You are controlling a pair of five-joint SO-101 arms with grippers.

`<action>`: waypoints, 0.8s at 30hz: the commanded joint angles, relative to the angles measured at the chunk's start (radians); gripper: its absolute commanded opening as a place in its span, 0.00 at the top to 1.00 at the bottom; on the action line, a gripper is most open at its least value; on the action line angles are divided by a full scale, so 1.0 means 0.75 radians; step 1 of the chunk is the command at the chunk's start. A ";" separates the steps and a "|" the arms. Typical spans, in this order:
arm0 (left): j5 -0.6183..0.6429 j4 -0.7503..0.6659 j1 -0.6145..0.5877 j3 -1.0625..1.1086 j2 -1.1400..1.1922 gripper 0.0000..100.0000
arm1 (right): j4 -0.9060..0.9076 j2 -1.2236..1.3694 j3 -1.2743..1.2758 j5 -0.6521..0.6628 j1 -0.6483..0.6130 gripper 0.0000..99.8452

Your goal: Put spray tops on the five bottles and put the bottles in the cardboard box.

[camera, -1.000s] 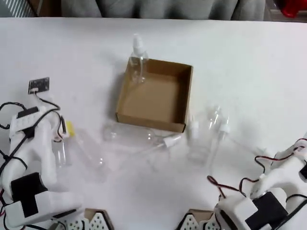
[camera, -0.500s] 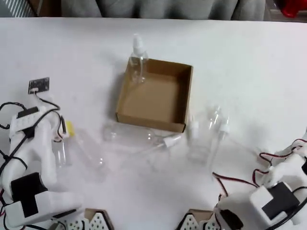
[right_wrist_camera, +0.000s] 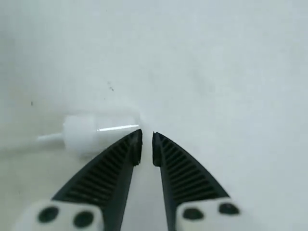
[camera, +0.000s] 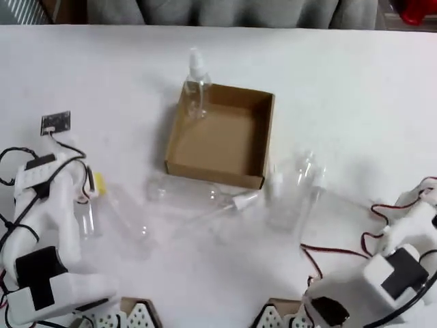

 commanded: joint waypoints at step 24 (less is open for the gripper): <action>-0.045 -0.043 0.013 0.006 -0.081 0.98 | 0.668 0.222 -0.716 -1.062 -0.193 0.98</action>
